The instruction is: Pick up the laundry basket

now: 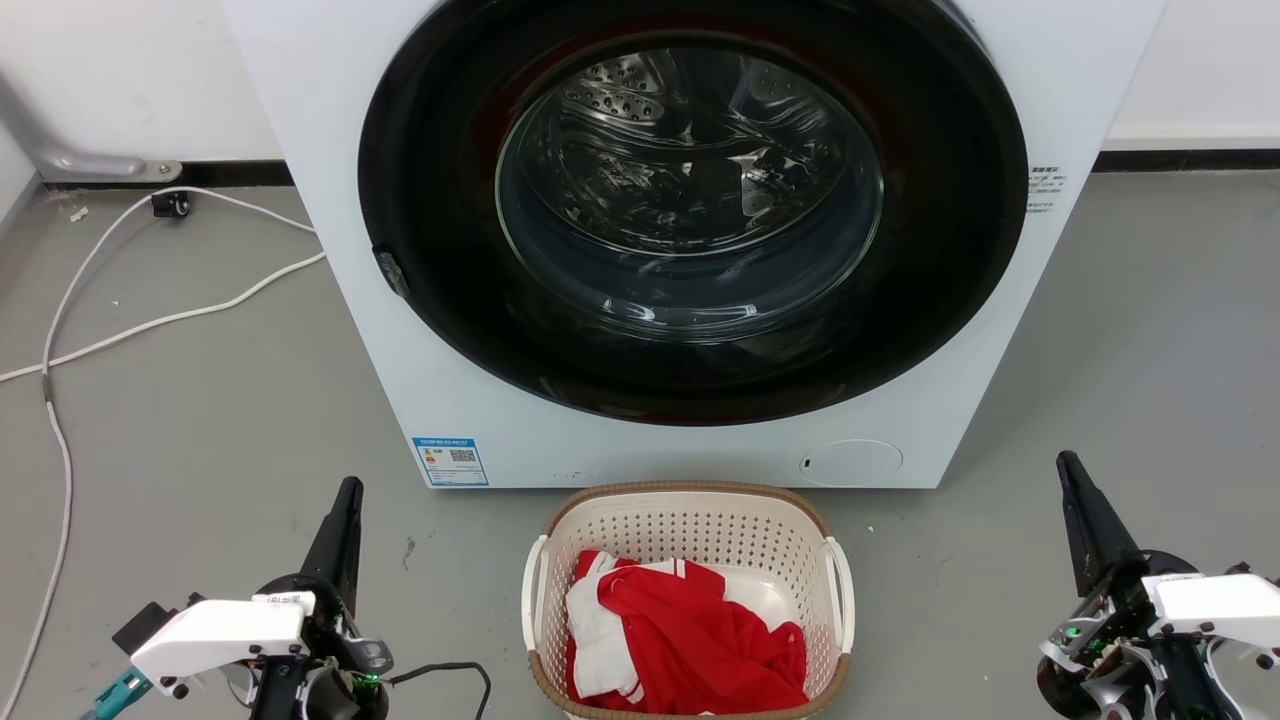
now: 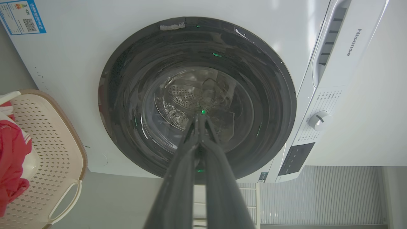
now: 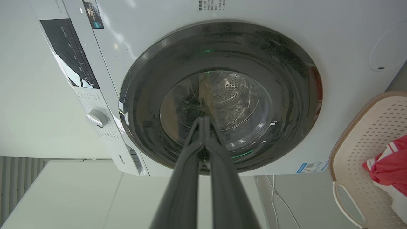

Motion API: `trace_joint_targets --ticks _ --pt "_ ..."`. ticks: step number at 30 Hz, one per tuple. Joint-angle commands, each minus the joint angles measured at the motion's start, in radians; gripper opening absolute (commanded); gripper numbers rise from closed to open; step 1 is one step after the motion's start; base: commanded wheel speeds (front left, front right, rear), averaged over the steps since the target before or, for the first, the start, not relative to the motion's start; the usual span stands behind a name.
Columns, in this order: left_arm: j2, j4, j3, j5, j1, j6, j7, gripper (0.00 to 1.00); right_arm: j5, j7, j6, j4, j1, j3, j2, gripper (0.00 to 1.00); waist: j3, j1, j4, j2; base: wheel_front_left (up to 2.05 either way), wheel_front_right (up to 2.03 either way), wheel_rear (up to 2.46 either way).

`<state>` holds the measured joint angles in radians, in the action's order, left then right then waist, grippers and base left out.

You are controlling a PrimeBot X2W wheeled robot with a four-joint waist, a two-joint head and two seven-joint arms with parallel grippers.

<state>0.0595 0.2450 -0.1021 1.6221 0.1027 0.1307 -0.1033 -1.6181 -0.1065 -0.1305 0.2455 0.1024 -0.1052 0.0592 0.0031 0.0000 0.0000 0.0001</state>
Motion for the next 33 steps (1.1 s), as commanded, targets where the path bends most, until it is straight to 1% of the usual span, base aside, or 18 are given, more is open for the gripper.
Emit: trace_joint_targets --ticks 1,20,21,33 --pt "-0.001 0.001 -0.003 -0.006 0.010 0.000 -0.004 0.00 0.004 -0.002 0.000 0.001 0.011 -0.002 -0.004 0.00 0.000 0.0000 0.000 -0.0001 0.00 0.00 0.00" --pt "-0.003 0.002 -0.006 -0.007 0.010 0.000 -0.008 0.00 0.008 -0.005 0.000 0.002 0.012 -0.004 -0.005 0.00 0.000 0.0000 0.000 -0.0001 0.00 0.00 0.00" --pt "-0.003 0.002 -0.006 -0.007 0.010 0.000 -0.007 1.00 0.008 -0.005 0.000 0.002 0.012 -0.004 -0.005 1.00 0.000 0.0000 0.000 -0.0001 0.00 0.00 0.00" --pt "-0.004 -0.012 0.043 -0.021 0.001 0.000 0.043 1.00 0.019 0.039 0.000 -0.010 -0.014 0.032 -0.002 1.00 -0.002 0.0000 0.001 -0.0001 0.00 0.00 0.00"
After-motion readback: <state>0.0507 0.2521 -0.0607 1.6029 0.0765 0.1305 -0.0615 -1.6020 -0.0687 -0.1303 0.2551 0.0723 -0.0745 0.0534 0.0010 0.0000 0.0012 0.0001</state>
